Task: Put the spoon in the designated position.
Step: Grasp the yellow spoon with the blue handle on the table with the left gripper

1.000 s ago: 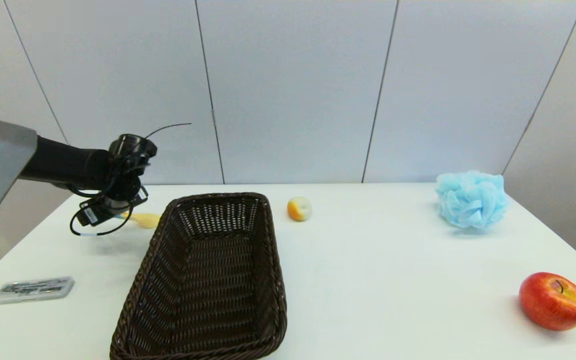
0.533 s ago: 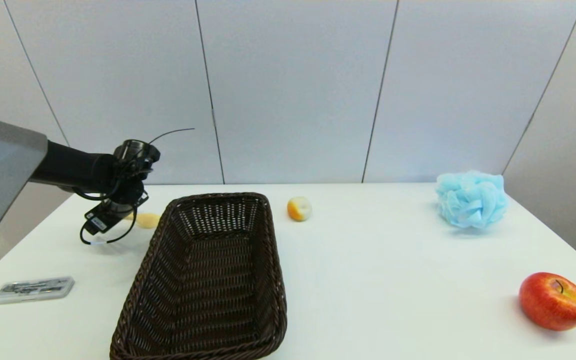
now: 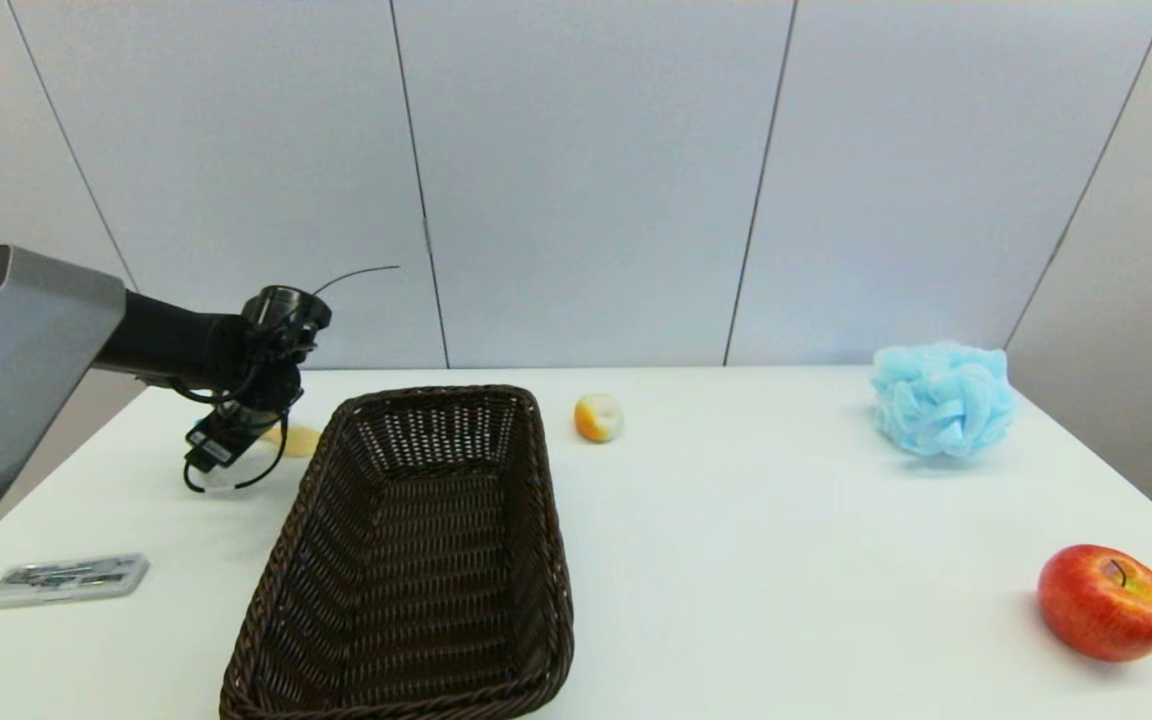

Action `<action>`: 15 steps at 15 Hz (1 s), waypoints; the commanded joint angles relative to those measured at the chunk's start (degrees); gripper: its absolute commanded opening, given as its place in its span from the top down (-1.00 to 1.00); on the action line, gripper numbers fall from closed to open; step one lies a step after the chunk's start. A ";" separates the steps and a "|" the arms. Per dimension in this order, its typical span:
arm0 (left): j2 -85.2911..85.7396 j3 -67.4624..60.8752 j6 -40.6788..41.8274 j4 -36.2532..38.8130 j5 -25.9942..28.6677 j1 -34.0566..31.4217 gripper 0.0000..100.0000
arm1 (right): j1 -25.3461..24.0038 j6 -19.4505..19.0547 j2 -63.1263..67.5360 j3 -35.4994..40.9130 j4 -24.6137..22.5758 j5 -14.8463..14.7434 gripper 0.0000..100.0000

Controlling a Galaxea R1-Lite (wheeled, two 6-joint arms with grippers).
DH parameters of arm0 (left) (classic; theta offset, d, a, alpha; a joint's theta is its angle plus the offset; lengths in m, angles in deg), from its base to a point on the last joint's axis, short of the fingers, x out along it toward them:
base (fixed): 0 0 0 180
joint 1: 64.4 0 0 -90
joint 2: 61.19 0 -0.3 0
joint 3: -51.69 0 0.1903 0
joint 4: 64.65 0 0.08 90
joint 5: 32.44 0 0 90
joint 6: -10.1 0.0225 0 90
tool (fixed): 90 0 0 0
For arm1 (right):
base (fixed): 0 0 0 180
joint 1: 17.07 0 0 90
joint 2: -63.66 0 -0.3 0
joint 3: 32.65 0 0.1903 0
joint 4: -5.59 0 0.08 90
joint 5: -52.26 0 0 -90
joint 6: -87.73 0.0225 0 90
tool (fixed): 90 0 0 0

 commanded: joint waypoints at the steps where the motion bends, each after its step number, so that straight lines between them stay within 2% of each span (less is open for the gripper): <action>1: -2.41 0.26 -0.85 -0.44 0.03 0.19 -1.00 | -0.01 0.02 0.07 0.00 0.01 -0.02 -1.00; 5: -3.29 0.35 0.11 -2.11 0.12 0.19 -1.00 | -0.01 0.02 0.07 0.00 0.01 -0.02 -1.00; 9: -3.29 1.14 9.61 -5.18 -0.06 0.10 -1.00 | -0.01 0.02 0.07 0.00 0.01 -0.02 -1.00; 15: -5.75 4.74 10.40 -5.27 -0.06 -0.69 -1.00 | -0.01 0.02 0.07 0.00 0.01 -0.02 -1.00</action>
